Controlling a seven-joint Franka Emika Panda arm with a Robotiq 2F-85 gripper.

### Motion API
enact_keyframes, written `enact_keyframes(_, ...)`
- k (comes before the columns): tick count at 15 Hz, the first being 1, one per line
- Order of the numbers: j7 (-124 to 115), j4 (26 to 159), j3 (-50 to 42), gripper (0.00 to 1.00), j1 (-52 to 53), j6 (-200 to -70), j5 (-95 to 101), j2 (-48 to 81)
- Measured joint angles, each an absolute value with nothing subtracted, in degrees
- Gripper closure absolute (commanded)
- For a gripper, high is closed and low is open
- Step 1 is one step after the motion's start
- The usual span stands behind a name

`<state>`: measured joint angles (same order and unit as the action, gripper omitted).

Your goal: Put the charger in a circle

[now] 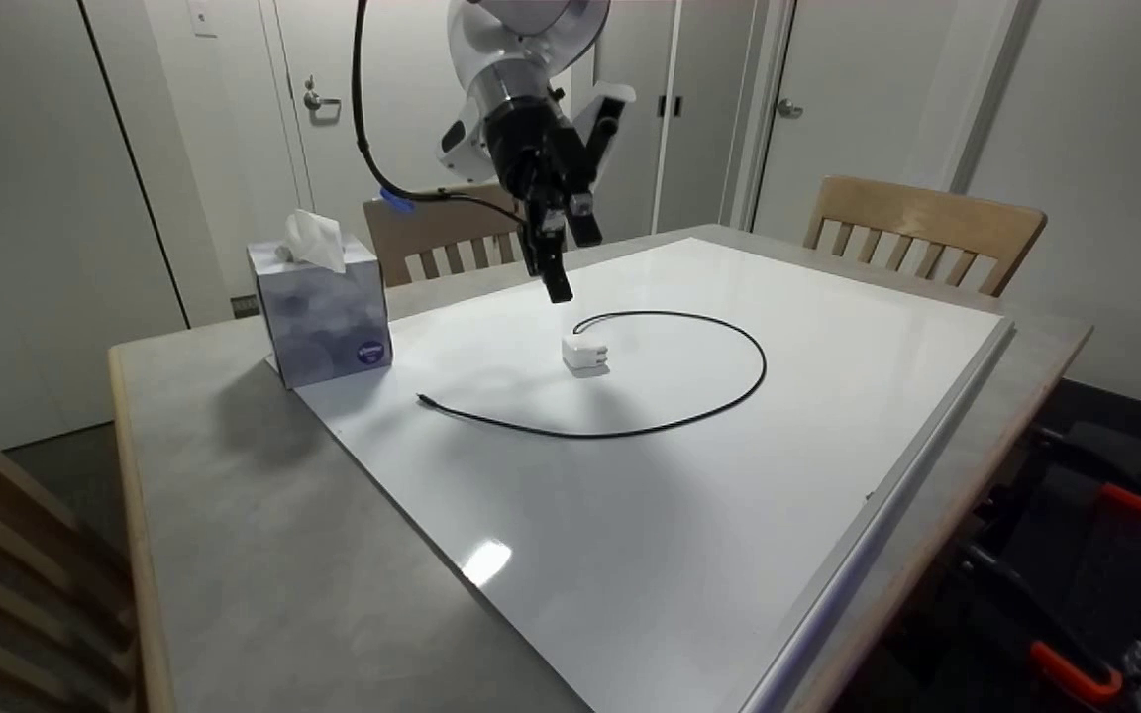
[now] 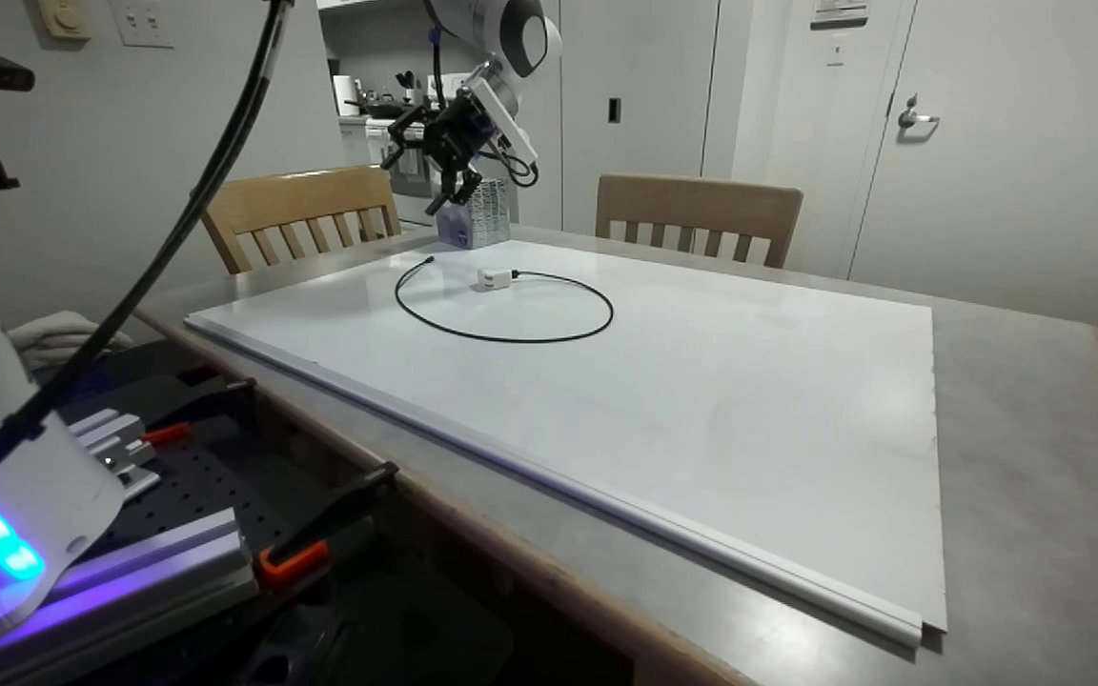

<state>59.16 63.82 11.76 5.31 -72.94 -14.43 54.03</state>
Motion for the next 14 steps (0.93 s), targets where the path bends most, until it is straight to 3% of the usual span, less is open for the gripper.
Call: enact_keyframes(14, 20.3, 54.1, 12.1, 0.0, 10.3, -65.1, -14.9, 59.9)
